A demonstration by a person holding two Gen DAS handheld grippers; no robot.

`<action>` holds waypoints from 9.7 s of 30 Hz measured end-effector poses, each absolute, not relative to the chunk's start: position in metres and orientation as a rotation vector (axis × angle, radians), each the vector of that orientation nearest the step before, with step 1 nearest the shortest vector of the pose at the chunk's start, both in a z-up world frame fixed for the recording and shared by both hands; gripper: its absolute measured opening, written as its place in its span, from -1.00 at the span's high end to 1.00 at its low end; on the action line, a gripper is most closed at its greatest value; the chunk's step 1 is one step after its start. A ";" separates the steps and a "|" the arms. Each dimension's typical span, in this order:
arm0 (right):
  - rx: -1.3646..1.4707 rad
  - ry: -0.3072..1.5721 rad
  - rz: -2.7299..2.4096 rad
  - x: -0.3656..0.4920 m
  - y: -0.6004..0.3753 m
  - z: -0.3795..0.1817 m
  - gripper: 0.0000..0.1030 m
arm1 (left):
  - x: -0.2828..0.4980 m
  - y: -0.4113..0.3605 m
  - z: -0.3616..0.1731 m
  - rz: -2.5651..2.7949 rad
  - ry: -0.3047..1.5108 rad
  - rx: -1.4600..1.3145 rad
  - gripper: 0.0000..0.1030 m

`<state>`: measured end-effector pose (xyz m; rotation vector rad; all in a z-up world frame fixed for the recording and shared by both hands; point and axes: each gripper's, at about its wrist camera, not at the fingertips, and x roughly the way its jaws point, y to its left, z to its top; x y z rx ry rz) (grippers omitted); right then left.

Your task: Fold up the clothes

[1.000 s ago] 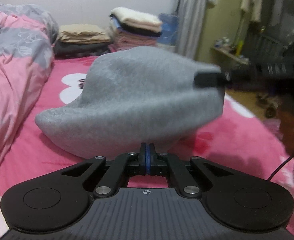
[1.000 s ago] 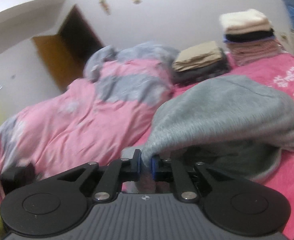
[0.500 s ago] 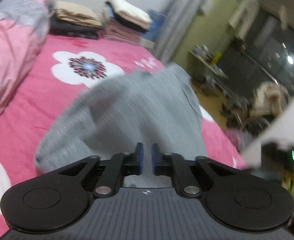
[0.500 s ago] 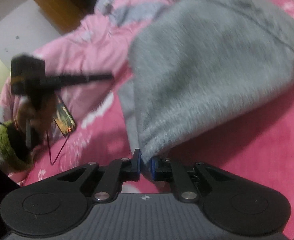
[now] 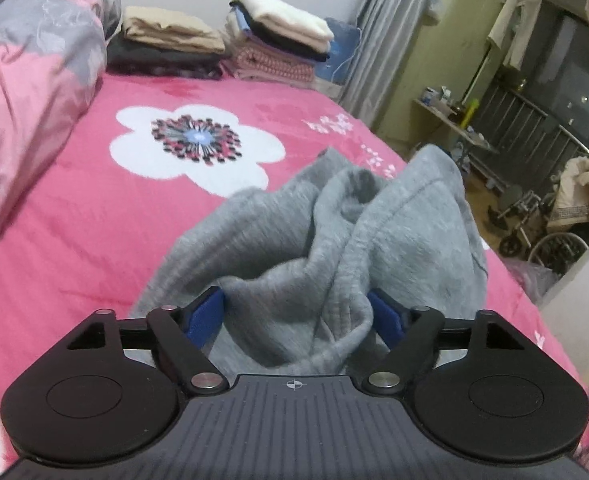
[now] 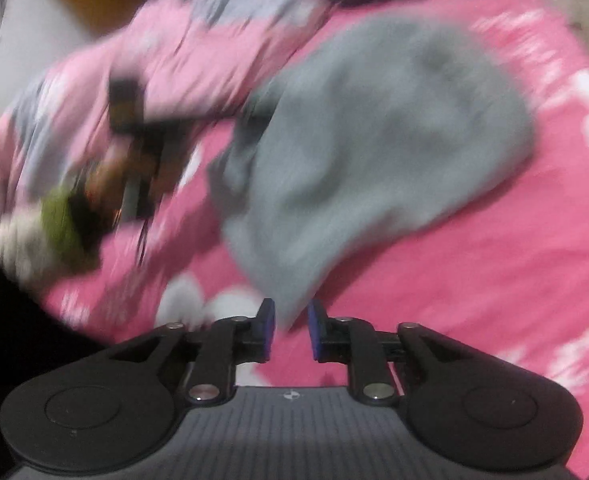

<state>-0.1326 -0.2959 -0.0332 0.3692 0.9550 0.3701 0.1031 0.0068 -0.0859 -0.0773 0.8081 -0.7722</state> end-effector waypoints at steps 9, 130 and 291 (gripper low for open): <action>0.613 0.797 0.196 -0.003 -0.313 -0.023 -0.51 | 0.065 -0.008 -0.075 -0.839 0.825 0.066 0.44; 1.673 0.795 -0.023 -0.151 -0.331 -0.217 -0.95 | 0.077 -0.079 -0.044 -0.781 0.605 0.117 0.79; -0.168 0.707 0.152 -0.017 -0.215 -0.067 -0.39 | 0.040 -0.034 -0.109 -0.836 0.881 0.024 -0.30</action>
